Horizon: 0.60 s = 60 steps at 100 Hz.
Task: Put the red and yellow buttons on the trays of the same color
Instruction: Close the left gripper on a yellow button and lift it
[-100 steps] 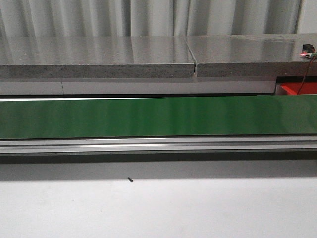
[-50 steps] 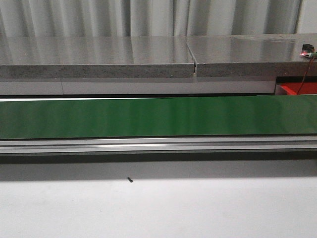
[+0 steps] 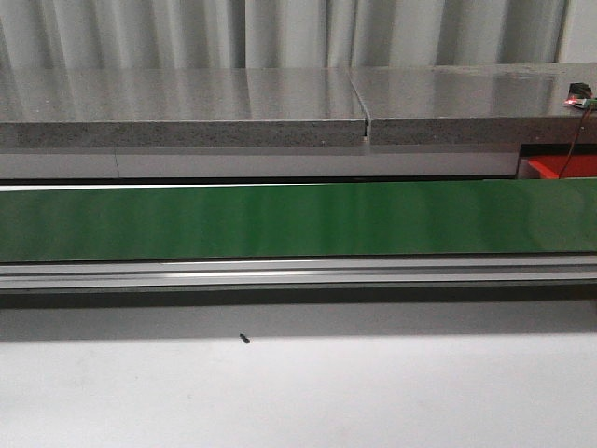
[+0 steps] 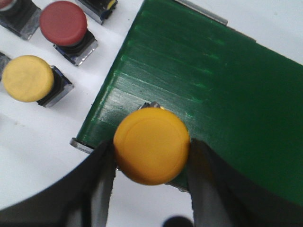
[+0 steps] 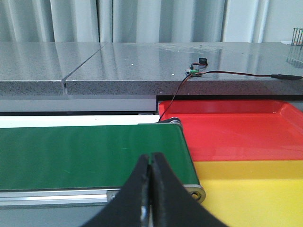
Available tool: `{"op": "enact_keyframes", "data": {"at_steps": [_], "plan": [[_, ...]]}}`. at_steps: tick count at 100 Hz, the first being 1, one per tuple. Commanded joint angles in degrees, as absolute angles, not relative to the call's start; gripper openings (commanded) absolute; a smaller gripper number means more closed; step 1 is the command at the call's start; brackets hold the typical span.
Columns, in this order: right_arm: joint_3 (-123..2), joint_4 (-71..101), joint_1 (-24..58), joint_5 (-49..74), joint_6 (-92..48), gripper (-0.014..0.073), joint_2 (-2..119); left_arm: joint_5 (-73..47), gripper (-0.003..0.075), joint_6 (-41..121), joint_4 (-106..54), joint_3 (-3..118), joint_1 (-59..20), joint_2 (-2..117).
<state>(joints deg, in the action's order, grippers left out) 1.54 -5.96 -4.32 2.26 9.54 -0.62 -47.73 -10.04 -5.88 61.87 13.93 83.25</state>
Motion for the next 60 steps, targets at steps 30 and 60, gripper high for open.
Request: {"op": "enact_keyframes", "data": {"at_steps": [30, 60], "plan": [[0.6, -6.2, -4.6, -1.9, 9.4, -0.0066, -1.7, -44.8, 0.0501, -9.7, -8.1, 63.9, 13.0, 82.9], [0.6, -6.2, -4.6, -1.9, 9.4, -0.0066, -1.7, -45.3, 0.0607, -1.8, -19.1, 63.9, 13.0, 78.8]]}}
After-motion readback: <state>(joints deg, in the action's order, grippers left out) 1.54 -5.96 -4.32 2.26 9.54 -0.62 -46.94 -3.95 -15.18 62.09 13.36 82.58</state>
